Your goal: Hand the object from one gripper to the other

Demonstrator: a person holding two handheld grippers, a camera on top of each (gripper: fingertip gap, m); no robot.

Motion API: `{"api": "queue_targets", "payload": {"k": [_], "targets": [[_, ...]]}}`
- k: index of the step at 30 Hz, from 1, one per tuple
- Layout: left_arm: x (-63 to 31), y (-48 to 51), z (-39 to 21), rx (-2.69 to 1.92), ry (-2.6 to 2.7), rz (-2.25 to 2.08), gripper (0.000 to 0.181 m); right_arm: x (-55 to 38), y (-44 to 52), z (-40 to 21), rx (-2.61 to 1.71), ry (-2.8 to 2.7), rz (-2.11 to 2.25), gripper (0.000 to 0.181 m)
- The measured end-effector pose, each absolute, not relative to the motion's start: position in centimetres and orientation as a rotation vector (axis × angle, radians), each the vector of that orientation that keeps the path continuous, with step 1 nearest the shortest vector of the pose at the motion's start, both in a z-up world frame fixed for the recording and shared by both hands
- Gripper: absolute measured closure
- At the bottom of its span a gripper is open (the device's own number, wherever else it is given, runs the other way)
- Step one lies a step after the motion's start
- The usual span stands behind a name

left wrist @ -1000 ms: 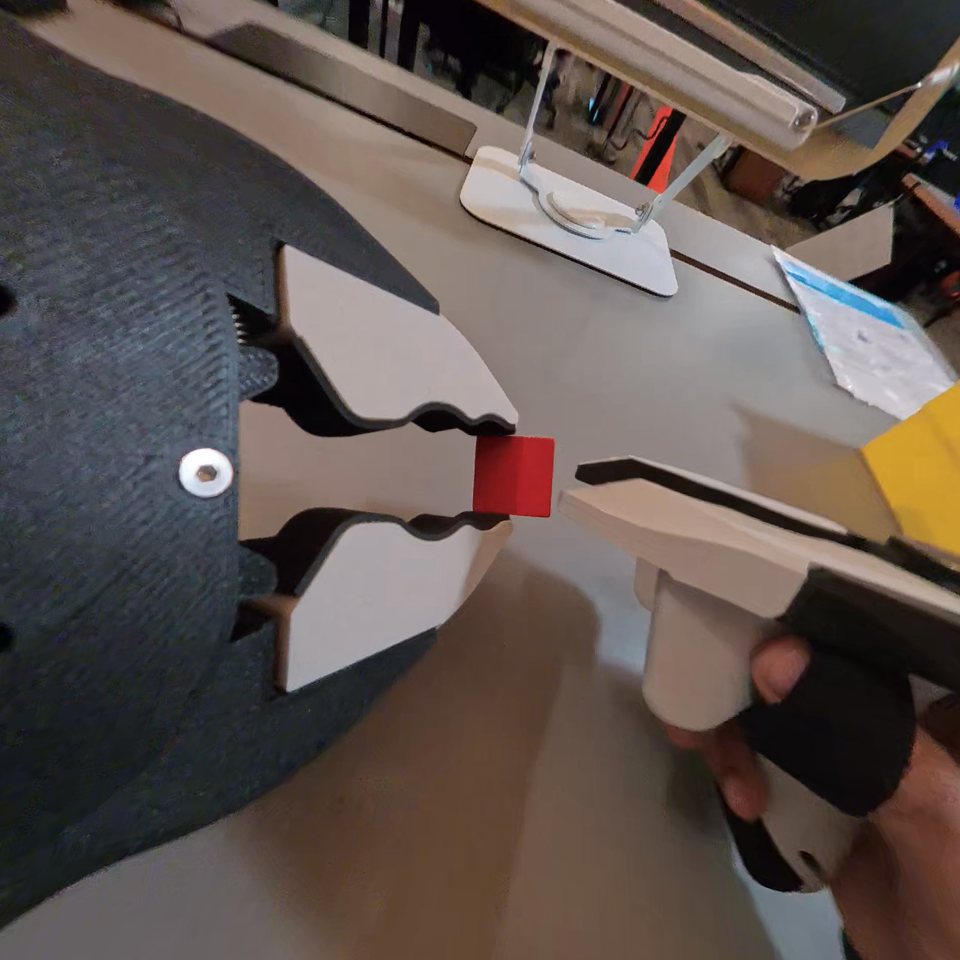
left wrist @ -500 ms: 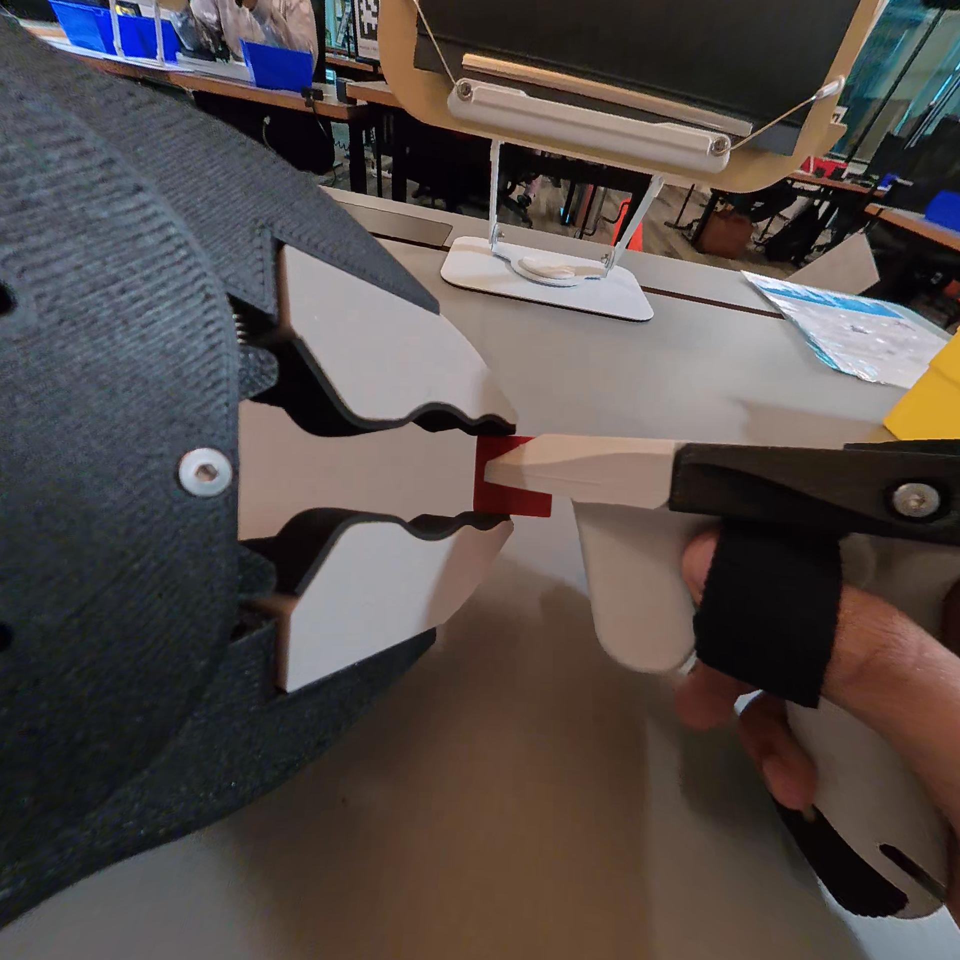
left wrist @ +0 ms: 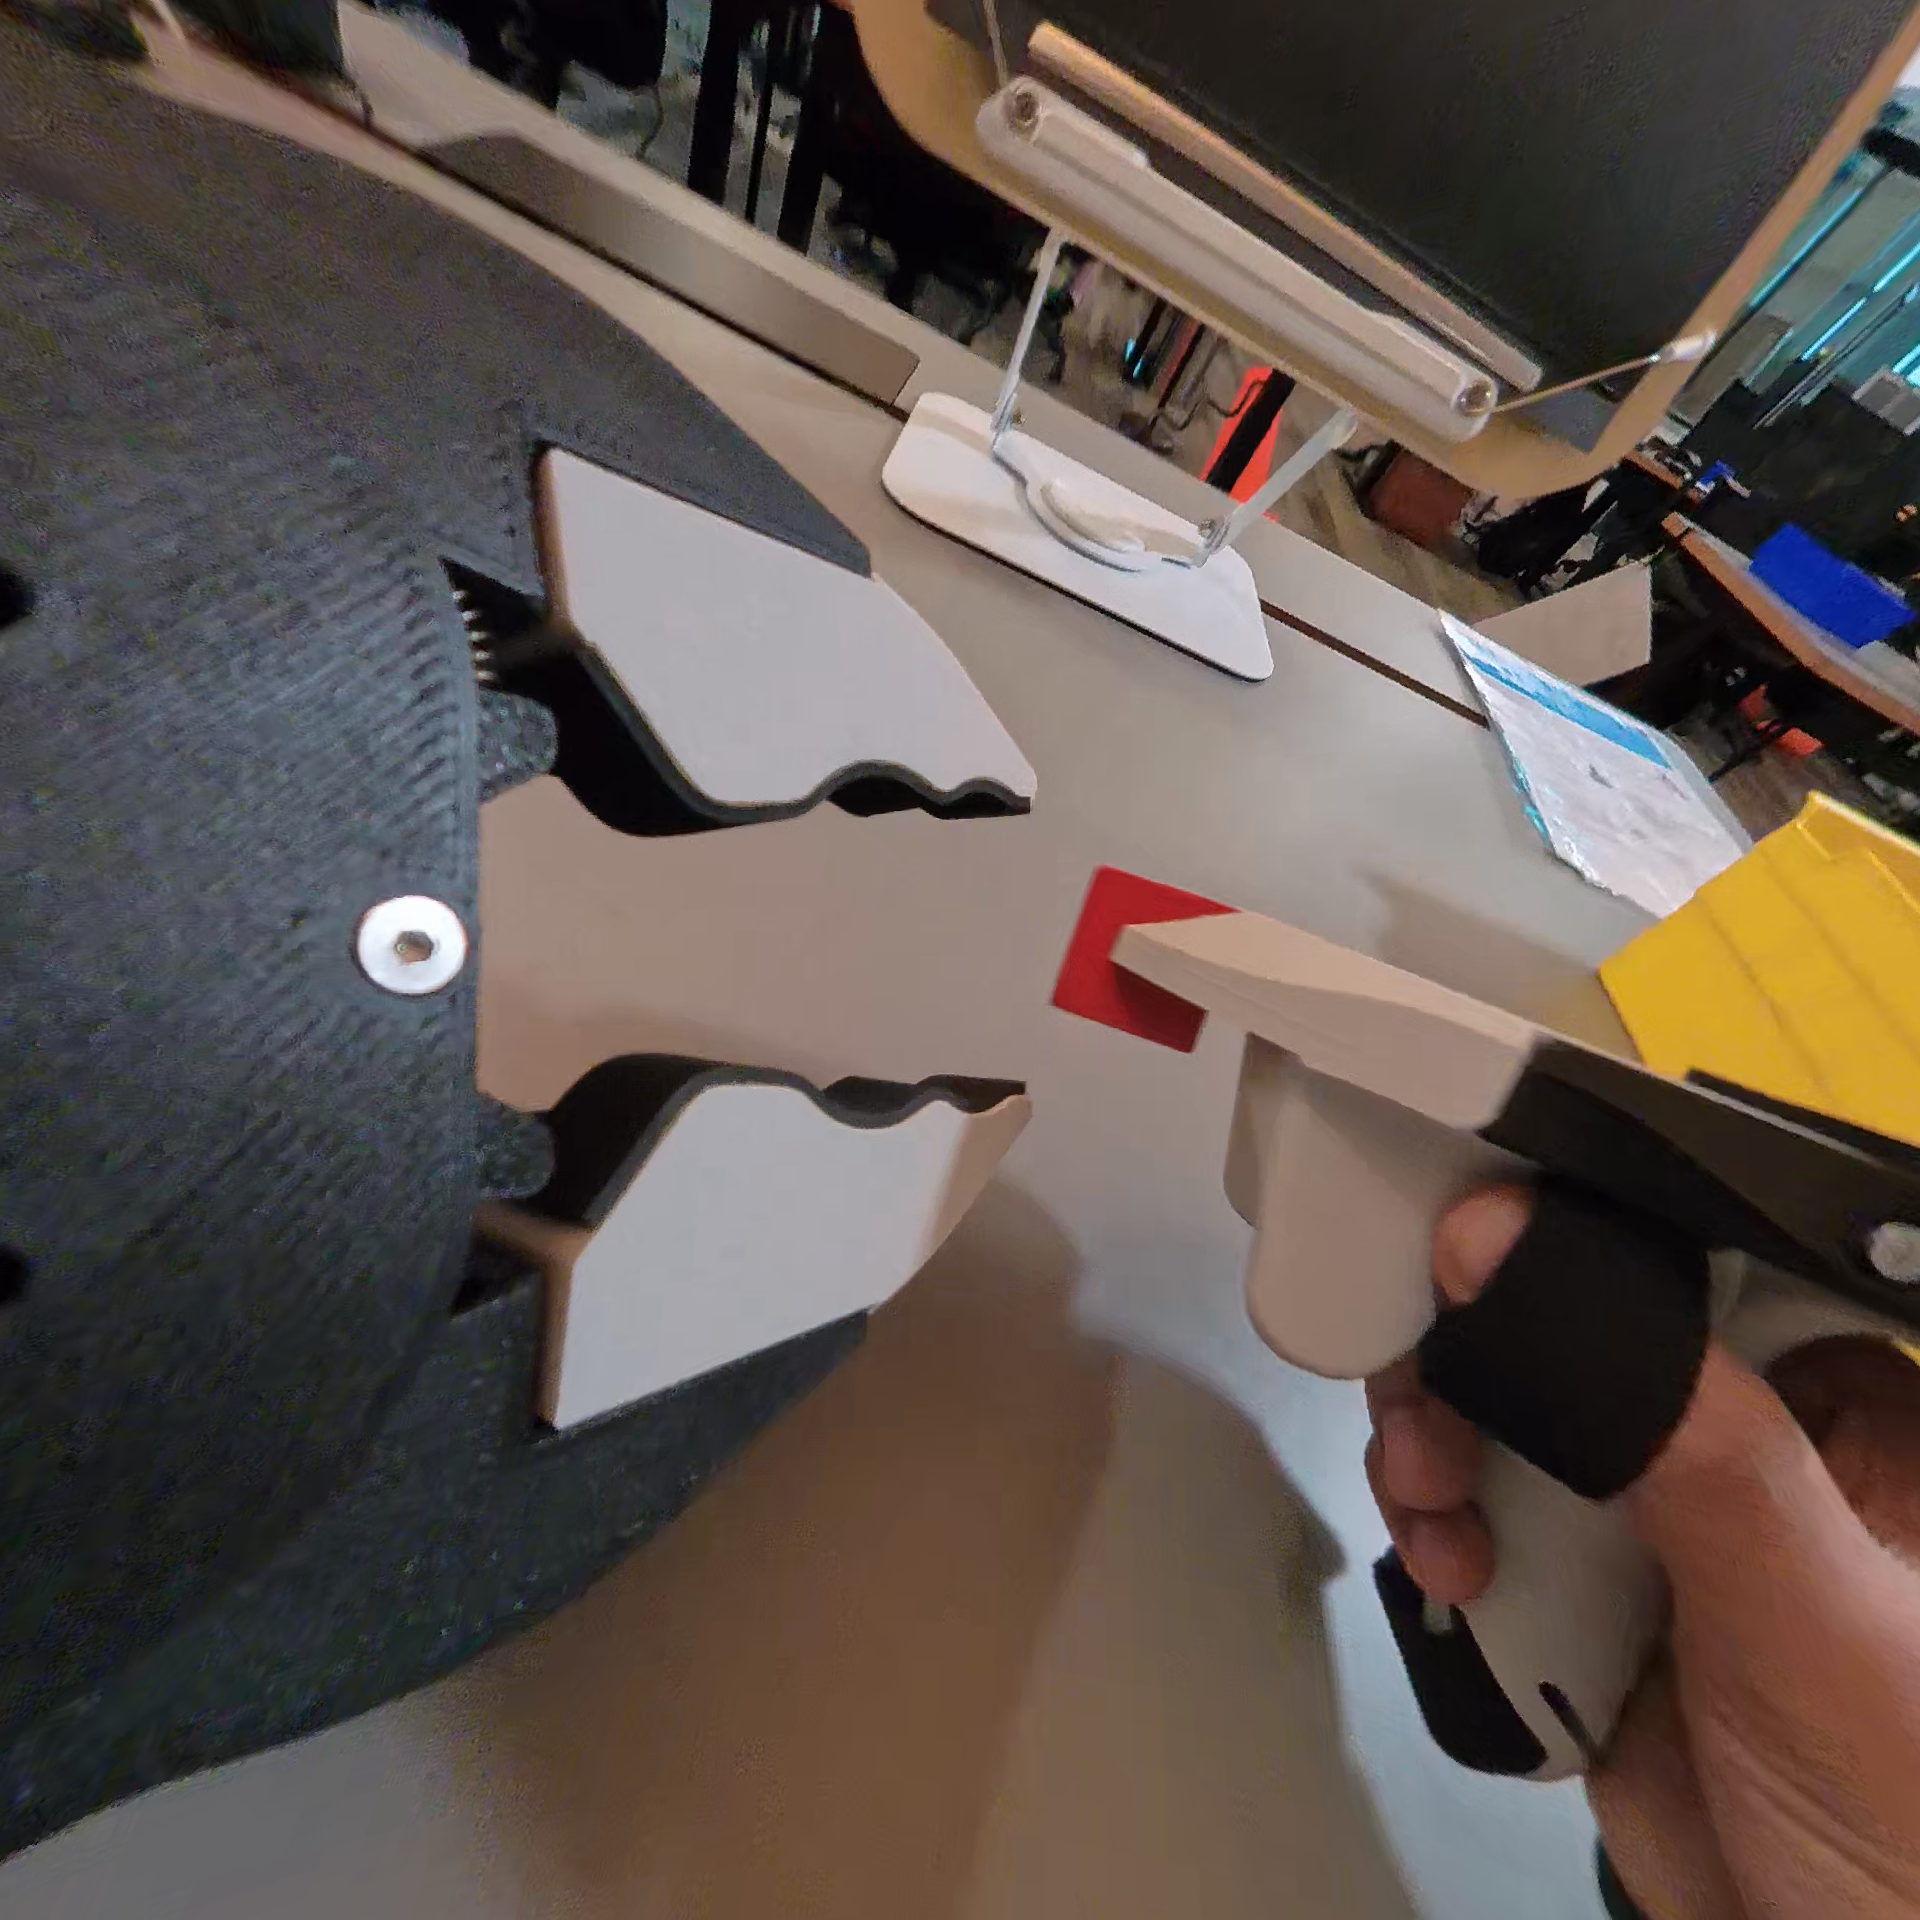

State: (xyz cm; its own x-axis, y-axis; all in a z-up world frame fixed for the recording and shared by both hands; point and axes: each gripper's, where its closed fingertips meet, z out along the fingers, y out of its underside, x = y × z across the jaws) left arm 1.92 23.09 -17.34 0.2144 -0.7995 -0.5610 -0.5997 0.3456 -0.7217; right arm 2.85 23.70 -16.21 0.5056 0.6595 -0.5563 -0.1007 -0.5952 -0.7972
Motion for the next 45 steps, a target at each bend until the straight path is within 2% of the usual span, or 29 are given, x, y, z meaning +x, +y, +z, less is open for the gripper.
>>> {"api": "queue_targets", "payload": {"k": [6,11,18,21,25,27,33,41,45], "targets": [[1.6,23.4,-17.3,-1.501,1.34,-0.614,0.136,3.0,23.4,-14.2,-1.792,-0.575,1.035,0.154],[1.8,21.7,-16.3,-1.592,1.217,-1.21,0.157,2.0,21.5,-10.8,-1.485,-0.728,1.017,0.154],[0.9,20.5,-11.4,-1.426,0.78,-2.167,0.151,2.3,20.2,-8.5,-1.305,-0.682,1.24,0.154],[0.9,20.2,-11.4,-1.441,0.737,-2.301,0.149,2.1,20.2,-9.0,-1.315,-0.73,1.17,0.154],[1.4,18.5,-11.7,-1.497,0.75,-2.539,0.127,1.5,19.9,-9.9,-1.305,-0.892,0.958,0.154],[1.4,18.2,-11.5,-1.489,0.69,-2.654,0.126,1.2,19.8,-10.8,-1.295,-0.988,0.846,0.154],[1.9,17.7,-12.6,-1.608,0.746,-2.578,0.149,0.1,19.4,-12.7,-1.265,-1.181,0.572,0.154],[1.8,18.4,-12.5,-1.641,0.805,-2.395,0.15,0.2,20.2,-13.0,-1.265,-1.176,0.421,0.152],[1.3,19.8,-12.1,-1.587,0.789,-2.238,0.151,0.8,21.4,-12.7,-1.311,-1.055,0.476,0.119]]}}
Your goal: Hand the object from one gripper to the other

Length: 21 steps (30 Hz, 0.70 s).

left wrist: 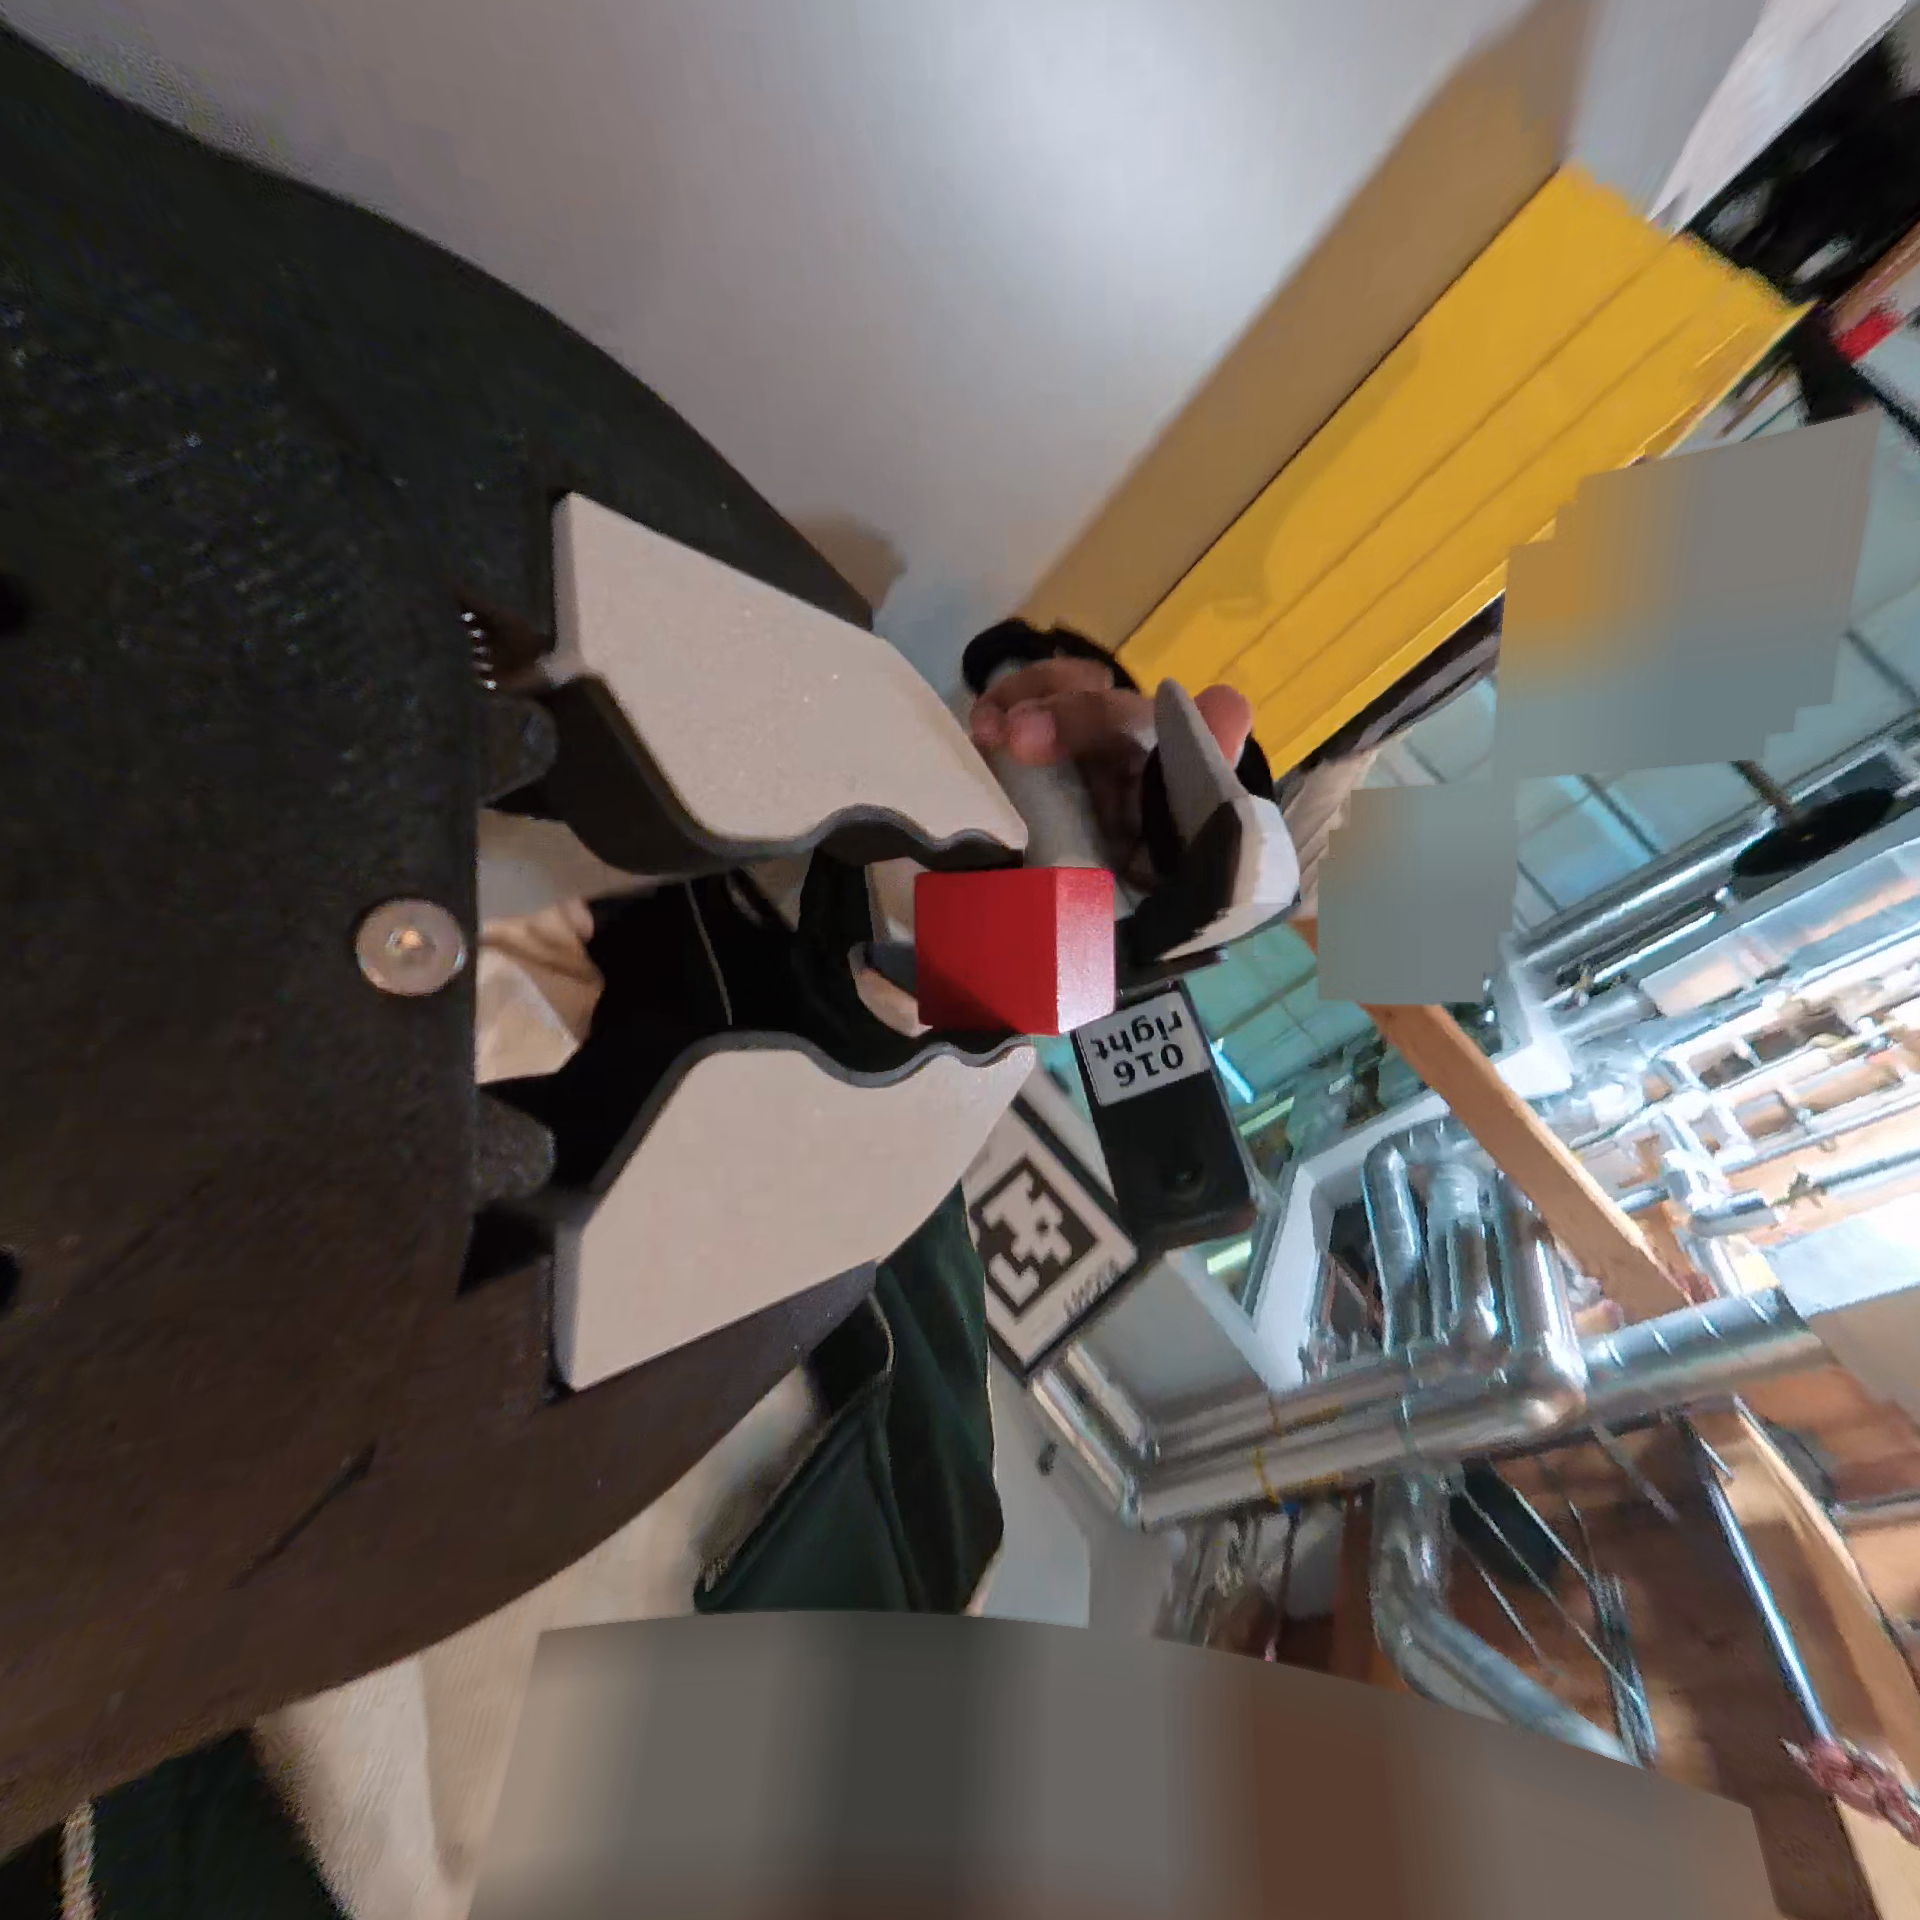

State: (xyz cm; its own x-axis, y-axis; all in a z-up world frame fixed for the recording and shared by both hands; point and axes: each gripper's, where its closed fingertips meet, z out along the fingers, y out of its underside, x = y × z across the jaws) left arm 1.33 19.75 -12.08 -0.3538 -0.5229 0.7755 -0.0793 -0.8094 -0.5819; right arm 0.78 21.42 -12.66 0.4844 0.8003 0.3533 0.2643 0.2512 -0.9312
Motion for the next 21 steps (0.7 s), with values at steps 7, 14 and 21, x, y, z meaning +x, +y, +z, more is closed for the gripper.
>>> {"api": "queue_targets", "payload": {"k": [7,14,21], "targets": [[0.8,21.5,-12.8,-1.456,1.035,-1.604,0.152,1.6,21.8,-11.8,-1.444,-0.781,0.989,0.118],[1.5,20.2,-13.7,-1.274,1.303,-1.222,0.151,0.6,21.0,-12.4,-1.628,-0.45,1.709,0.139],[1.9,19.6,-14.7,-1.177,1.447,-0.999,0.151,-0.1,20.5,-13.7,-1.743,-0.341,1.923,0.15]]}}
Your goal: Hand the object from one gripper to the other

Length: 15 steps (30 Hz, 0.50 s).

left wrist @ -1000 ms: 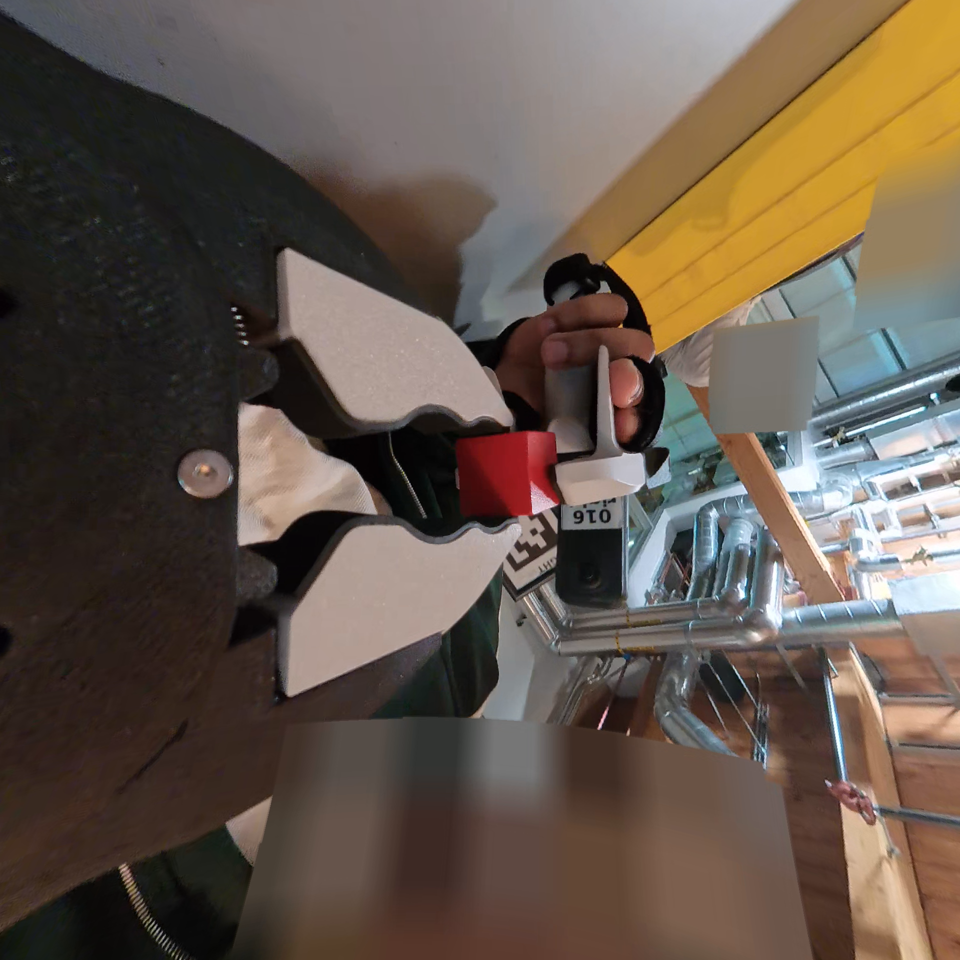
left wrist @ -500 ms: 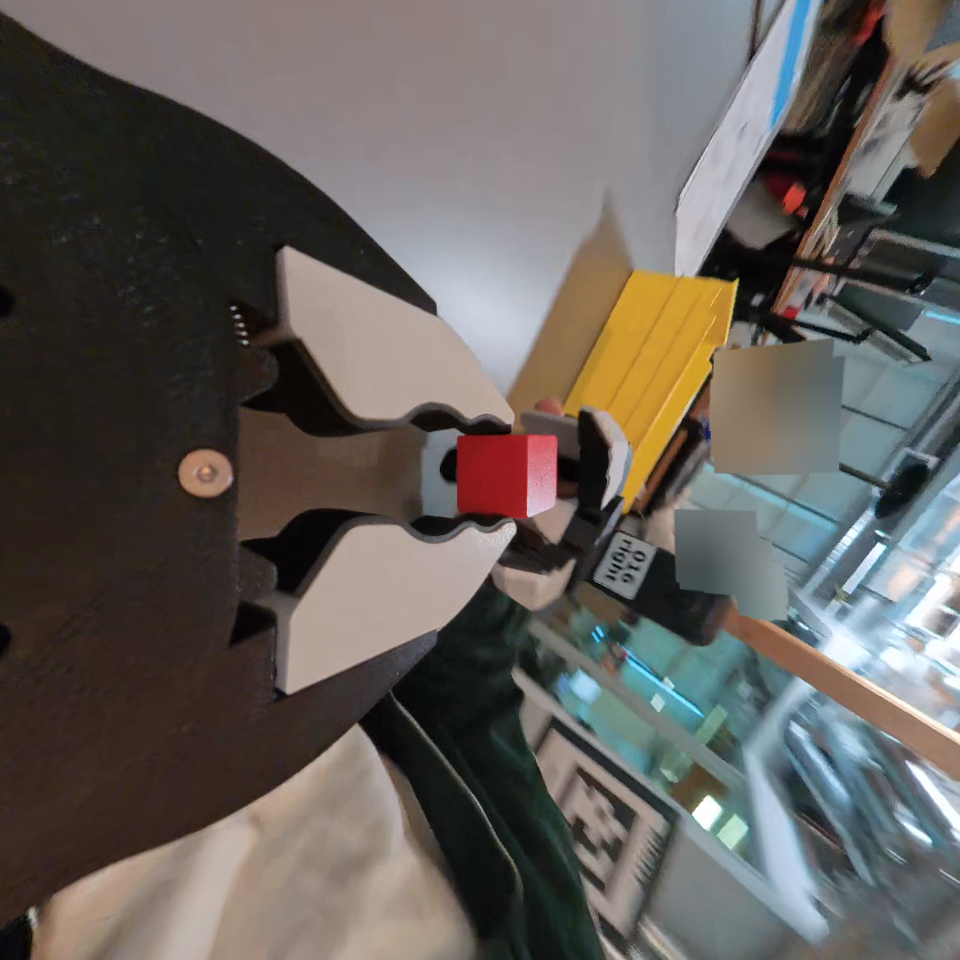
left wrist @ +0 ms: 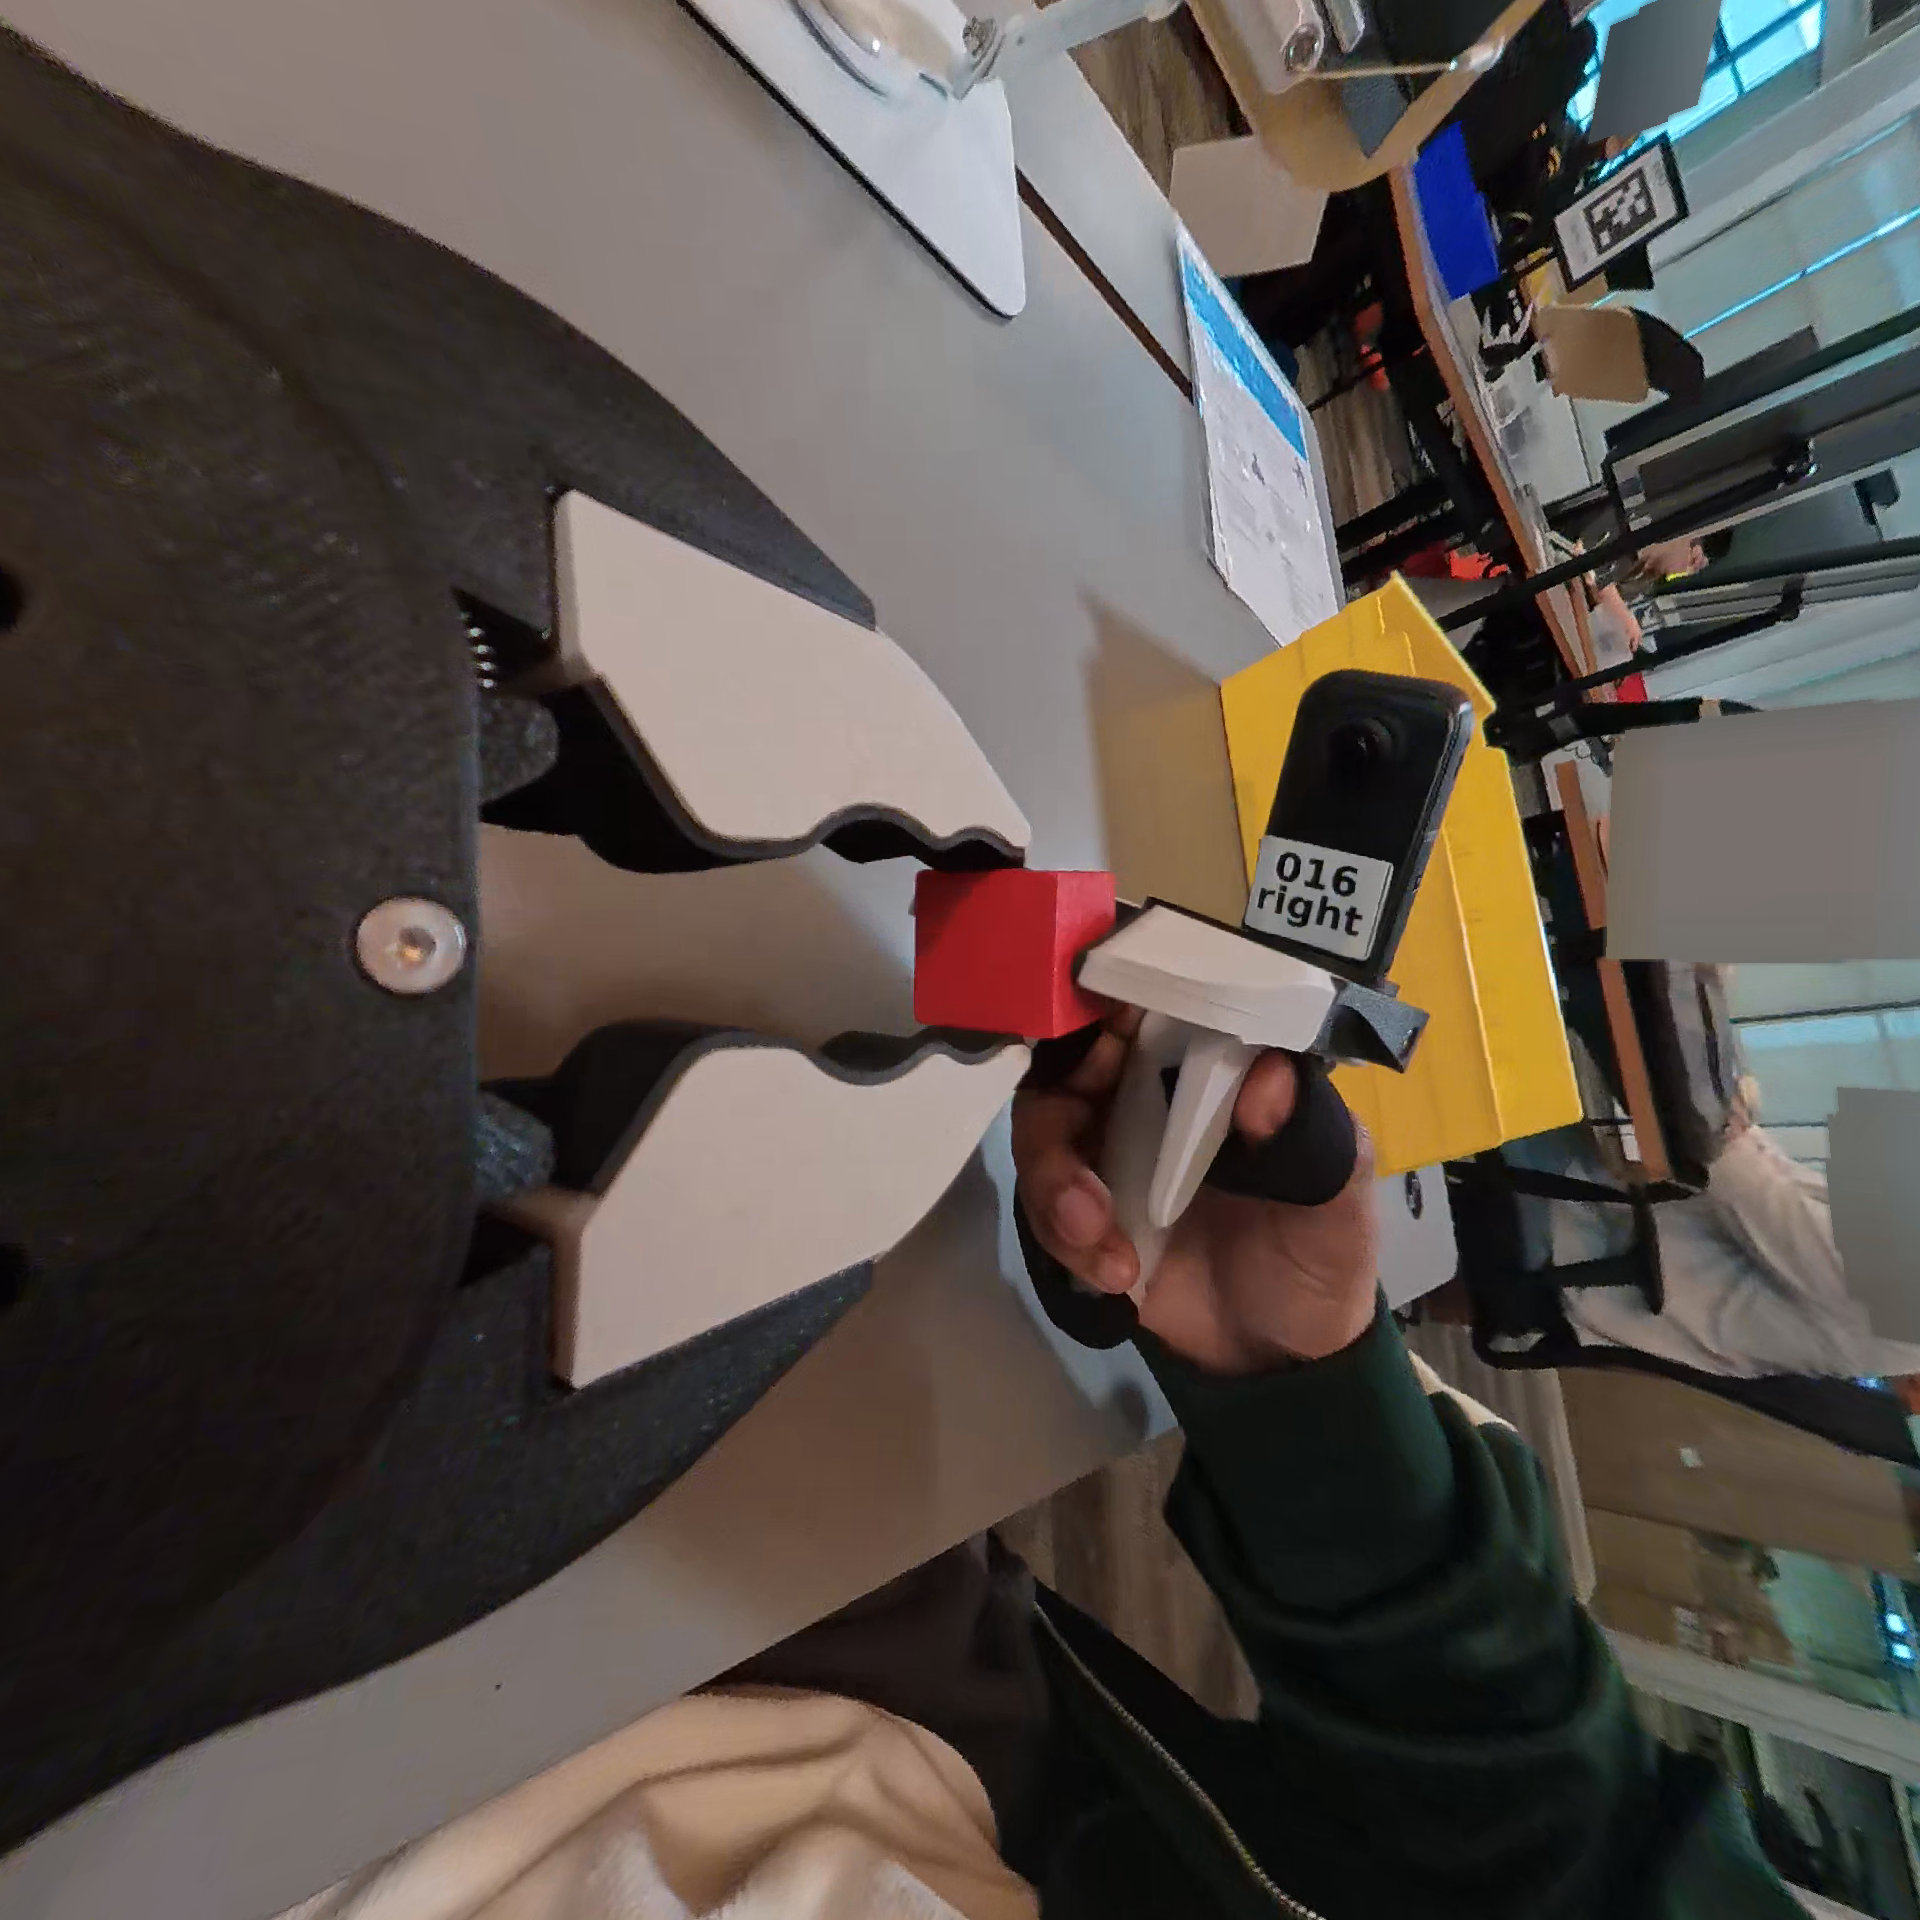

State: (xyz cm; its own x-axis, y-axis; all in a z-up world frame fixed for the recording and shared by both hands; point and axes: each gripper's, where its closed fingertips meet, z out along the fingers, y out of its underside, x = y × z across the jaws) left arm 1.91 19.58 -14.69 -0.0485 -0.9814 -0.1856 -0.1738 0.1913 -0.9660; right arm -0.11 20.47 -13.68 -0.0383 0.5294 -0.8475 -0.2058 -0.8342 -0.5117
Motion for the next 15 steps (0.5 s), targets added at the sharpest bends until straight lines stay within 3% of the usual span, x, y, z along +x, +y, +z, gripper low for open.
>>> {"api": "queue_targets", "payload": {"k": [11,15], "targets": [[2.0,19.6,-14.7,-1.17,1.417,-1.014,0.149,0.0,20.4,-13.4,-1.762,-0.319,1.956,0.153],[2.1,20.2,-14.9,-1.23,1.374,-1.065,0.131,1.0,21.1,-12.7,-1.706,-0.292,1.913,0.153]]}}
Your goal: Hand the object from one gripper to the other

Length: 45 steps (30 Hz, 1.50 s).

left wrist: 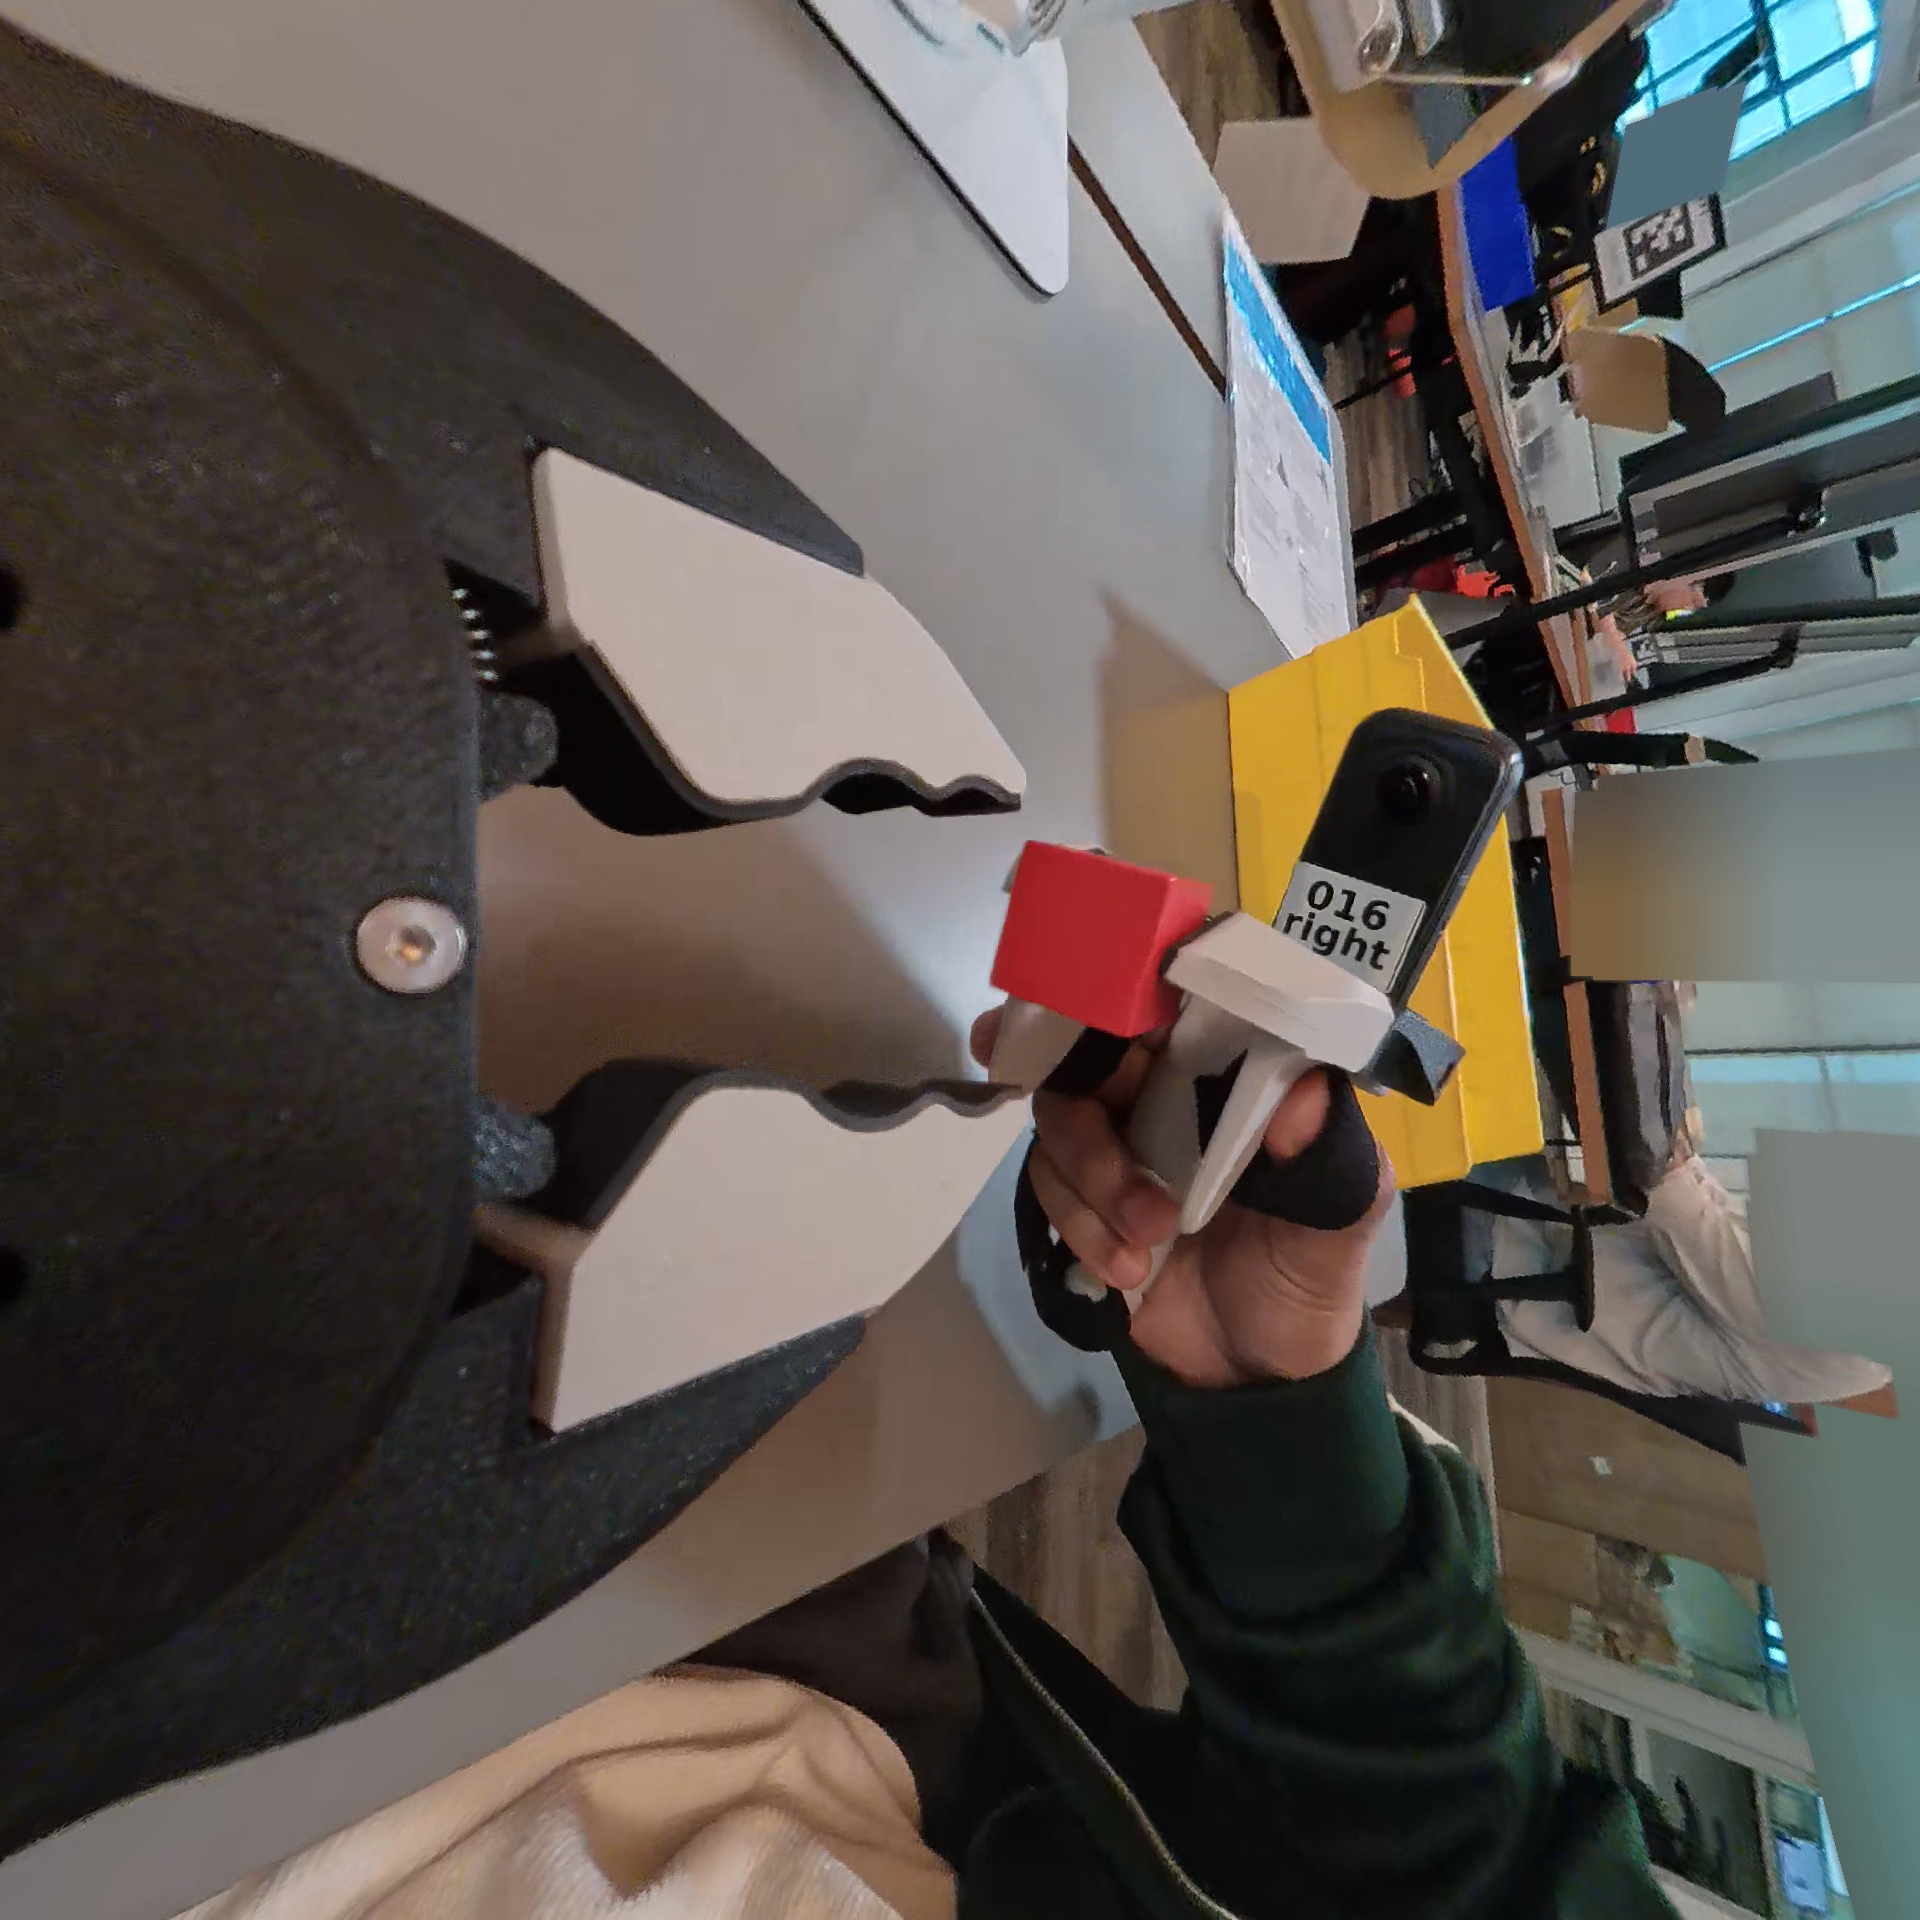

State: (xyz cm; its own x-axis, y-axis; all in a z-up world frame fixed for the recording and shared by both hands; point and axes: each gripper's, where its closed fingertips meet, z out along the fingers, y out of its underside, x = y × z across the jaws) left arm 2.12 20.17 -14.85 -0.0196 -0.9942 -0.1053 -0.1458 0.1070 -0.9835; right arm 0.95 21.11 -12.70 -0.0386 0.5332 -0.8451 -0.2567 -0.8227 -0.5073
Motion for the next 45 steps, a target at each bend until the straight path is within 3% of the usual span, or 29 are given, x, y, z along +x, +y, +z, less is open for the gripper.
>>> {"api": "queue_targets", "payload": {"k": [9,12,15,18,22,32,37,39,45], "targets": [[1.4,20.5,-13.0,-1.32,1.156,-1.472,0.135,2.9,22.0,-10.5,-1.493,-0.305,1.774,0.153],[1.0,20.2,-12.4,-1.355,1.076,-1.689,0.142,2.6,21.7,-10.3,-1.467,-0.514,1.463,0.153],[0.5,20.1,-11.8,-1.375,0.999,-1.908,0.164,2.3,21.4,-10.2,-1.417,-0.678,1.174,0.153],[0.2,20.3,-11.5,-1.388,0.937,-2.018,0.166,2.1,21.4,-10.2,-1.411,-0.695,1.129,0.153],[0.4,20.8,-12.1,-1.45,0.921,-1.965,0.164,2.5,22.5,-11.9,-1.52,-0.734,0.946,0.152],[1.8,21.8,-17.6,-1.897,0.9,-1.773,0.139,1.9,22.9,-17.8,-1.654,-1.286,-0.097,0.153],[2.3,20.9,-18.8,-1.977,1.031,-1.571,0.141,1.1,22.4,-18.5,-1.536,-1.455,-0.469,0.152],[2.4,20.8,-19.3,-1.993,1.086,-1.469,0.15,1.0,22.3,-18.6,-1.529,-1.472,-0.516,0.152],[2.3,21.0,-18.7,-1.974,1.083,-1.434,0.151,0.9,22.4,-17.9,-1.499,-1.44,-0.551,0.152]]}}
